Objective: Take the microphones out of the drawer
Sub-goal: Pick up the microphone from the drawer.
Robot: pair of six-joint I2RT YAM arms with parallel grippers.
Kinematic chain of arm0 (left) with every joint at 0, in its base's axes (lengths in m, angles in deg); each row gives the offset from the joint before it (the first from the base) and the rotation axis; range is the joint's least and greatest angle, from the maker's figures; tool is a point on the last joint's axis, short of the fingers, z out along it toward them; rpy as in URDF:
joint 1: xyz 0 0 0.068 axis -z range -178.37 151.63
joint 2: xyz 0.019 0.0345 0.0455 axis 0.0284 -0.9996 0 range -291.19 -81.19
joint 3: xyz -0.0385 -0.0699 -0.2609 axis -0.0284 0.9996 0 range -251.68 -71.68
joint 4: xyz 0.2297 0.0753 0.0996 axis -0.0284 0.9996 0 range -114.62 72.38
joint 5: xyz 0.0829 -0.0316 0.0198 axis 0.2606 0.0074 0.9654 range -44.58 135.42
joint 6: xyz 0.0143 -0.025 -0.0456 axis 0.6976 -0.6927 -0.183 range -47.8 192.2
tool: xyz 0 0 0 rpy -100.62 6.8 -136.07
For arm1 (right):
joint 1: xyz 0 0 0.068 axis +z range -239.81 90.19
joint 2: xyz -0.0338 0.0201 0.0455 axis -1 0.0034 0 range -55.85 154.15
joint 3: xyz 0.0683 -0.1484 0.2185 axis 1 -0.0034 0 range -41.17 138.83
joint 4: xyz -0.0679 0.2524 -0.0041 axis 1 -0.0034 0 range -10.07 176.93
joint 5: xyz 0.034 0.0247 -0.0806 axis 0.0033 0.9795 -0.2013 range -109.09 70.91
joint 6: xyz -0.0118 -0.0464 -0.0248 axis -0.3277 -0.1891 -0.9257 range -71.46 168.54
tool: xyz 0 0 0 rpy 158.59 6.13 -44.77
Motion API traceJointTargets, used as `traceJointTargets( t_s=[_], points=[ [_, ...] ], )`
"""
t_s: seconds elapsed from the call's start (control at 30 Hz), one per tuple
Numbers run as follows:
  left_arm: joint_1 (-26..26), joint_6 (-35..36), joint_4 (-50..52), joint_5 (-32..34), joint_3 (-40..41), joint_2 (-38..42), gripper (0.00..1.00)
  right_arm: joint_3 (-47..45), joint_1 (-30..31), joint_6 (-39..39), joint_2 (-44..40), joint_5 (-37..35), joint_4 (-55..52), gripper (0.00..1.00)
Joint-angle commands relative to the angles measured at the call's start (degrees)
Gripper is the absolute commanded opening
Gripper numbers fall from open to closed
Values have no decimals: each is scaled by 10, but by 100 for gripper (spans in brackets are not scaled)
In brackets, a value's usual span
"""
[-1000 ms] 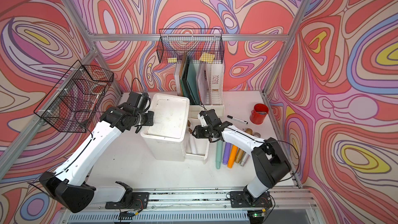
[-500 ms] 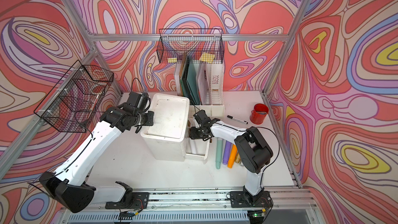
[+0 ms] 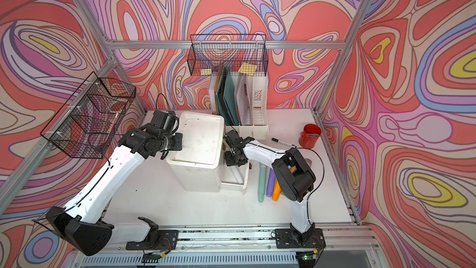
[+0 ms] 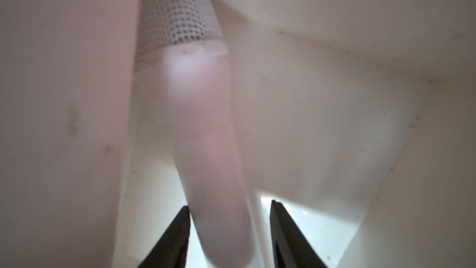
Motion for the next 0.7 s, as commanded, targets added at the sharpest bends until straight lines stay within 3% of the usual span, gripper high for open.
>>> traceJointTargets(
  t_s=[0.0, 0.27, 0.67],
  points=[
    [7, 9, -2, -7, 13, -4, 0, 23, 40, 10, 36, -55, -39, 49],
    [6, 11, 1, 0, 15, 1, 0, 52, 51, 5, 65, -62, -63, 46],
    [6, 14, 0, -2, 11, -2, 0, 47, 51, 8, 47, -52, -57, 8]
  ],
)
